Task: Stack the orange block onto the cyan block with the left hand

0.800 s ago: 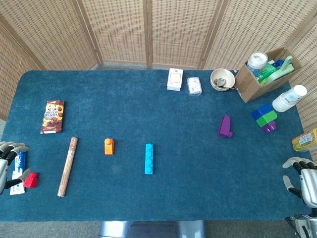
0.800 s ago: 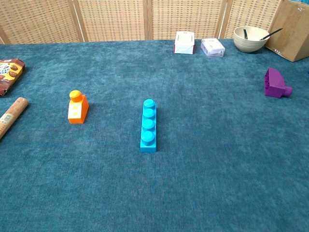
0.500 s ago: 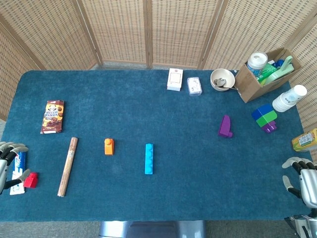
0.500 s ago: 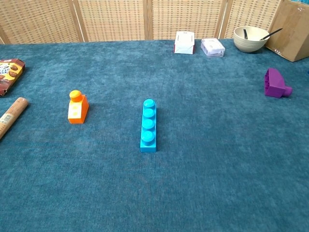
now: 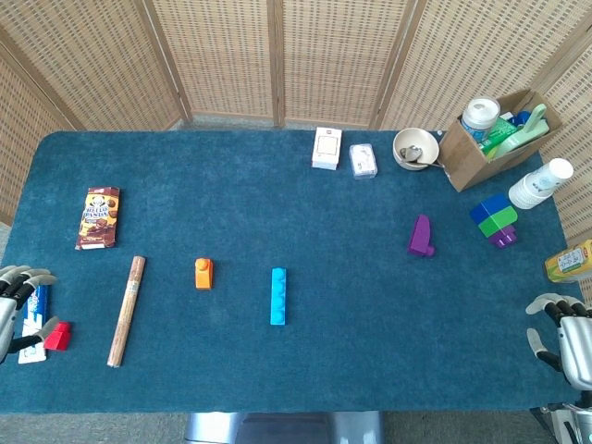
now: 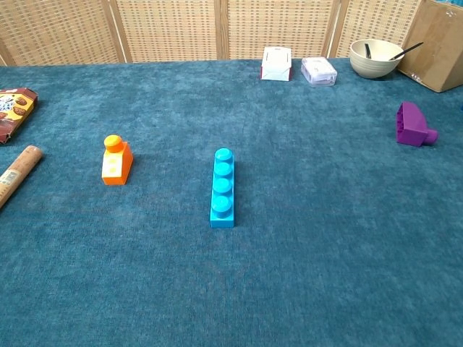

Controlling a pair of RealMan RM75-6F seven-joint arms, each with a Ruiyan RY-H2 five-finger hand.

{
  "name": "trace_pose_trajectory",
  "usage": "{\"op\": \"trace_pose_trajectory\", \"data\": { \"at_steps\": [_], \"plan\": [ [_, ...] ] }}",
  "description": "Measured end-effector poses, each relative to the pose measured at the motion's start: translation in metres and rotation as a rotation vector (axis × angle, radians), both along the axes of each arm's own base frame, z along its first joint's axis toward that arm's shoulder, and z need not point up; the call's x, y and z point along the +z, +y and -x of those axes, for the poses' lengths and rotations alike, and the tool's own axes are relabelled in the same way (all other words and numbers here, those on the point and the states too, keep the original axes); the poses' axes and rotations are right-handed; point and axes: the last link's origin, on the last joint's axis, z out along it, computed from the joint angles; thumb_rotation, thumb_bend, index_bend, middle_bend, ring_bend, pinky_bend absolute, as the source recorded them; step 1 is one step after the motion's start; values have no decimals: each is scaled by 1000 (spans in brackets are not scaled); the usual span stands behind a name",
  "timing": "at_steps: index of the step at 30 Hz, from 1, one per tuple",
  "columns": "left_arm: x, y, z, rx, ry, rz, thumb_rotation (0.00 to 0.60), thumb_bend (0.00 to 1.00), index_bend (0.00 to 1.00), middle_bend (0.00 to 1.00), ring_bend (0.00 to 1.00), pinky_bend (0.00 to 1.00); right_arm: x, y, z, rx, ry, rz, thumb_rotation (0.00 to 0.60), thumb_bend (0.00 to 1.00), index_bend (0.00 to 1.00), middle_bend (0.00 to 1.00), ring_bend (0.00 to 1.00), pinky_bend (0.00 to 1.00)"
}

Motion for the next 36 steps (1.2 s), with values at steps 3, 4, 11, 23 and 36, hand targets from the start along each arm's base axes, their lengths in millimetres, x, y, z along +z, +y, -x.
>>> {"op": "trace_pose_trajectory", "data": {
  "at_steps": [3, 4, 11, 23, 36],
  "plan": [
    [-1, 1, 0, -6, 6, 7, 600, 297, 313, 313, 233, 200, 0, 0, 1, -3, 2, 0, 600, 323, 447, 393, 323, 395],
    [-1, 2, -1, -10, 11, 11, 600, 298, 314, 312, 233, 201, 1, 0, 1, -4, 2, 0, 600, 323, 447, 393, 323, 395],
    [-3, 12, -4, -53, 39, 55, 600, 297, 315, 309, 231, 198, 1, 1, 3, -14, 1, 2, 600, 322, 447, 393, 323, 395],
    [4, 57, -1, -314, 169, 145, 598, 299, 222, 284, 228, 191, 2, 5, 2, -23, 0, 14, 600, 322, 446, 393, 323, 395],
    [-8, 112, -28, -598, 305, 330, 598, 298, 77, 199, 173, 184, 5, 13, -3, -34, 13, 38, 600, 323, 446, 392, 323, 395]
  ]
}}
